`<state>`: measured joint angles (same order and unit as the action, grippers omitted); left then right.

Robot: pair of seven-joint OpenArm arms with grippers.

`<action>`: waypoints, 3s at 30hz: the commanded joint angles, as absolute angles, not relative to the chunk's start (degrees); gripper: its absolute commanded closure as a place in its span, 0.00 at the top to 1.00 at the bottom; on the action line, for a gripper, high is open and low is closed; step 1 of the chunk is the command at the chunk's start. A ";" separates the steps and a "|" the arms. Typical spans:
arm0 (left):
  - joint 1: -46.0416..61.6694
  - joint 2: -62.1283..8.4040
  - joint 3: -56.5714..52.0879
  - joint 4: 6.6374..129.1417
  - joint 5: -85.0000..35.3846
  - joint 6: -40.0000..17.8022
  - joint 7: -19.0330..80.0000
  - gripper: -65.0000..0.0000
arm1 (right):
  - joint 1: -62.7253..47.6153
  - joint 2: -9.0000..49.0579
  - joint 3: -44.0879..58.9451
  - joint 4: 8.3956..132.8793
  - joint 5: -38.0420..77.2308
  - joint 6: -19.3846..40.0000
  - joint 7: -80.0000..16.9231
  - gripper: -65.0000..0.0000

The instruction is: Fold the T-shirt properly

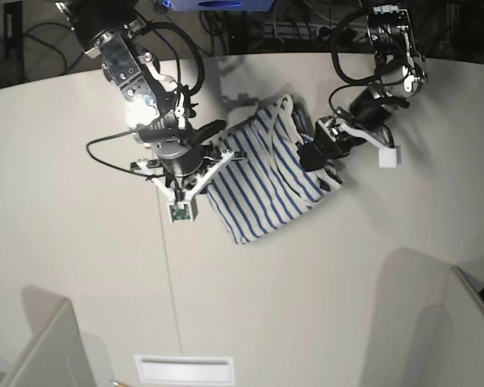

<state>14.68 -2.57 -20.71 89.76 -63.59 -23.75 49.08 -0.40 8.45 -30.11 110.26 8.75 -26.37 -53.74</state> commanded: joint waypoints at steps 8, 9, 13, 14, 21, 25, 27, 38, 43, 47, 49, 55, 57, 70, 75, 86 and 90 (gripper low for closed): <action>13.93 -2.59 -18.95 90.68 -60.18 -18.95 48.40 1.00 | -0.92 8.31 -29.58 111.60 8.40 -26.15 -52.18 0.00; 13.85 -2.59 -18.95 90.68 -59.47 -18.86 48.40 1.00 | -0.92 8.31 -29.58 111.60 8.40 -26.15 -52.18 0.00; 11.56 -2.51 -18.77 90.15 -56.22 -18.77 48.66 1.00 | -0.84 8.40 -29.49 111.60 8.40 -26.15 -52.18 0.00; 11.38 -2.51 -18.77 89.80 -55.60 -18.77 48.66 1.00 | -1.01 8.40 -29.49 111.69 8.40 -26.15 -52.09 0.00; 10.86 -2.95 -17.54 87.52 -54.99 -18.77 49.36 0.57 | -2.86 8.22 -27.82 113.27 8.48 -26.15 -52.09 0.00; 8.22 -4.62 -14.81 86.29 -54.99 -18.77 52.88 0.23 | -3.38 8.13 -24.57 113.63 8.57 -26.15 -52.00 0.00; 6.81 -5.32 -13.76 85.32 -54.99 -18.77 54.73 0.08 | -4.00 8.22 -22.90 113.89 8.66 -26.15 -52.00 0.00; -3.03 -15.43 -0.75 83.38 -50.51 -18.77 63.96 0.00 | -12.18 4.70 -6.46 114.33 8.75 -26.15 -47.52 0.00; -8.22 -21.23 11.12 83.56 -44.70 -19.21 65.36 0.00 | -14.29 4.44 -2.15 114.24 8.75 -26.15 -46.90 0.00; -13.14 -23.87 21.58 83.65 -42.68 -19.21 64.92 0.00 | -15.43 1.54 3.03 114.24 8.75 -26.15 -46.90 0.00; -16.31 -23.96 27.12 83.65 -41.36 -19.30 64.04 0.00 | -15.43 -0.57 6.81 114.24 8.75 -26.15 -46.90 0.00; -23.96 -24.13 43.74 83.74 -33.89 -26.24 59.74 0.00 | -15.52 -5.32 14.46 114.24 8.75 -26.15 -46.90 0.00; -25.45 -23.96 47.34 83.74 -29.85 -29.14 58.51 0.00 | -16.31 -6.02 16.04 114.24 8.75 -26.15 -46.90 0.00; -25.89 -20.00 50.77 83.30 0.31 -40.00 49.54 0.00 | -21.85 -7.34 19.74 114.24 8.75 -26.15 -41.80 0.00; -26.33 -17.45 50.77 81.54 1.80 -40.00 48.48 0.00 | -22.64 -7.78 19.74 114.15 8.84 -26.15 -41.36 0.00; -31.96 -17.19 62.20 74.86 1.89 -40.00 32.31 0.00 | -23.60 -7.69 20.18 114.07 18.24 -26.15 -41.10 0.00; -34.24 -17.10 62.90 72.04 1.89 -40.00 27.65 0.00 | -23.60 -7.69 20.18 114.07 18.42 -26.15 -41.10 0.00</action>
